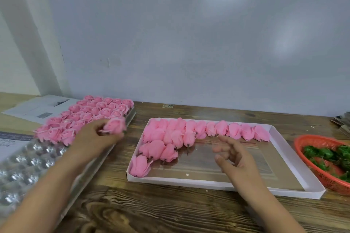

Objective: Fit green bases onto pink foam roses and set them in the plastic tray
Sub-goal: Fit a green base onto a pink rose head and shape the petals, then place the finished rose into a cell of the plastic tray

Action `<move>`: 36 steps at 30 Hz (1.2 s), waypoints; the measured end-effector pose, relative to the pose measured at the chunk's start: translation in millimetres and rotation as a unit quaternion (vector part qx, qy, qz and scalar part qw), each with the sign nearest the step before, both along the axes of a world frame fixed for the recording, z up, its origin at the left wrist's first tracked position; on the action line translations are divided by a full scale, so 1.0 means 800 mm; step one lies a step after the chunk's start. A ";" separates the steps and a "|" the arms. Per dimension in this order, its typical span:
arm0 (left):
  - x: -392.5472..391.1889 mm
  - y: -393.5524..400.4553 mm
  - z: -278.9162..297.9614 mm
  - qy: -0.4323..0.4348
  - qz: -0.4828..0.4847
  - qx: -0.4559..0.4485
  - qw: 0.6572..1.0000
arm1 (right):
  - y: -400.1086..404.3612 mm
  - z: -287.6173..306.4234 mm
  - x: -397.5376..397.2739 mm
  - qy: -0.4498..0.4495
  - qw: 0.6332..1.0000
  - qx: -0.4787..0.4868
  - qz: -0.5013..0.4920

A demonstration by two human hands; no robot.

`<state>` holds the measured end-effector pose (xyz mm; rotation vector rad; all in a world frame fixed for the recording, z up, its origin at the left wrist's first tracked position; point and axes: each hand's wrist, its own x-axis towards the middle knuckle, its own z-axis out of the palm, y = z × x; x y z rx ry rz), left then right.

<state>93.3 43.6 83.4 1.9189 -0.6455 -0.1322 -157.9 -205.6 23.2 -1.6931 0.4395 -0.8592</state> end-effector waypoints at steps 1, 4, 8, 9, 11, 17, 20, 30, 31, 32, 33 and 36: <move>0.018 0.017 0.003 -0.021 0.014 0.029 0.999 | 0.000 0.000 0.000 0.001 1.000 0.000 0.000; 0.067 0.061 0.008 -0.066 0.059 0.089 0.992 | 0.000 -0.001 0.000 0.005 1.000 0.002 -0.002; 0.110 0.085 0.006 -0.104 0.095 0.181 0.973 | 0.002 0.000 -0.001 0.008 1.000 0.005 -0.004; 0.115 0.085 0.004 -0.112 0.096 0.207 0.967 | 0.002 0.000 -0.001 0.009 1.000 0.006 -0.005; 0.121 0.081 -0.001 -0.131 0.085 0.247 0.956 | 0.002 0.001 -0.001 0.012 1.000 0.007 -0.006; 0.130 0.064 -0.006 -0.152 0.070 0.305 0.938 | 0.001 0.001 -0.001 0.015 1.000 0.016 -0.009; 0.133 0.059 -0.001 -0.165 0.070 0.332 0.926 | 0.001 0.001 -0.002 0.016 1.000 0.015 -0.008; 0.132 0.053 0.020 -0.154 0.008 0.434 0.888 | 0.005 0.005 -0.004 0.016 1.000 0.013 -0.003; 0.131 0.052 0.020 -0.155 0.005 0.435 0.887 | 0.006 0.005 -0.005 0.016 1.000 0.012 -0.003; 0.131 0.051 0.018 -0.157 0.006 0.434 0.887 | 0.006 0.005 -0.005 0.016 1.000 0.012 -0.003; 0.131 0.051 0.016 -0.160 0.008 0.432 0.888 | 0.006 0.005 -0.005 0.015 1.000 0.012 -0.003; 0.132 0.048 0.013 -0.172 0.005 0.441 0.881 | 0.006 0.005 -0.005 0.014 1.000 0.008 -0.004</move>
